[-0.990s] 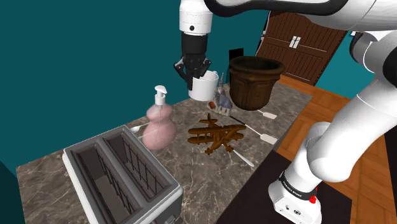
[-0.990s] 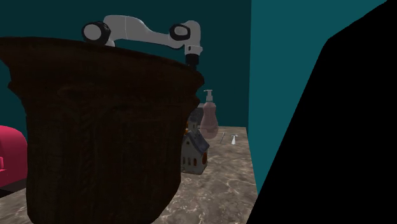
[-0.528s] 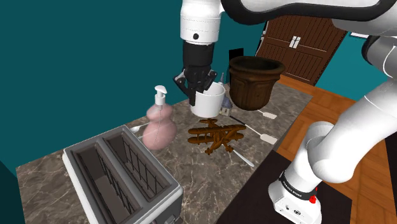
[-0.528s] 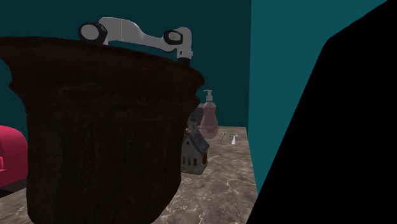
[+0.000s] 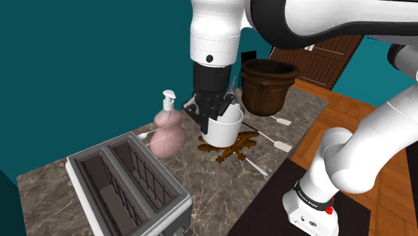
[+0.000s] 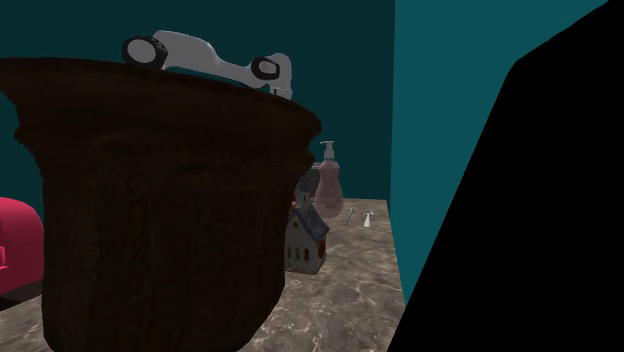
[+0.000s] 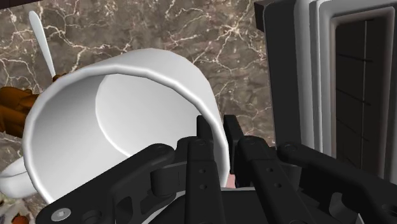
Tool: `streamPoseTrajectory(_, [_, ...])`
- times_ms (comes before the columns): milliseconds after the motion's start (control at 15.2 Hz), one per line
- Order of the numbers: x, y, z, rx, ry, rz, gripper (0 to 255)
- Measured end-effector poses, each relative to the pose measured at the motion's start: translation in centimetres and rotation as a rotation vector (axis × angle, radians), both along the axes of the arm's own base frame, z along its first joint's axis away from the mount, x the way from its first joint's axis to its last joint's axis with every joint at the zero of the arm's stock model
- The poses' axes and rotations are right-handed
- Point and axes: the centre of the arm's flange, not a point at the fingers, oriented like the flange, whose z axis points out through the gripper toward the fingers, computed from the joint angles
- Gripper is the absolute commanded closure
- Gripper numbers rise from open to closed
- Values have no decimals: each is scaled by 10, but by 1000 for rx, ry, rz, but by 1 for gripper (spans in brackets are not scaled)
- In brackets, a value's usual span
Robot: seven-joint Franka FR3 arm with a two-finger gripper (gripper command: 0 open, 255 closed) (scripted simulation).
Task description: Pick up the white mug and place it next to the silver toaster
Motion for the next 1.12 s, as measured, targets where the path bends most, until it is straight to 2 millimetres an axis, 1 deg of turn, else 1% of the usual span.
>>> streamPoseTrajectory(462, [-1, 1, -34, 0, 0, -1, 255])
streamPoseTrajectory(1122, [-1, 1, -88, 0, 0, -1, 255])
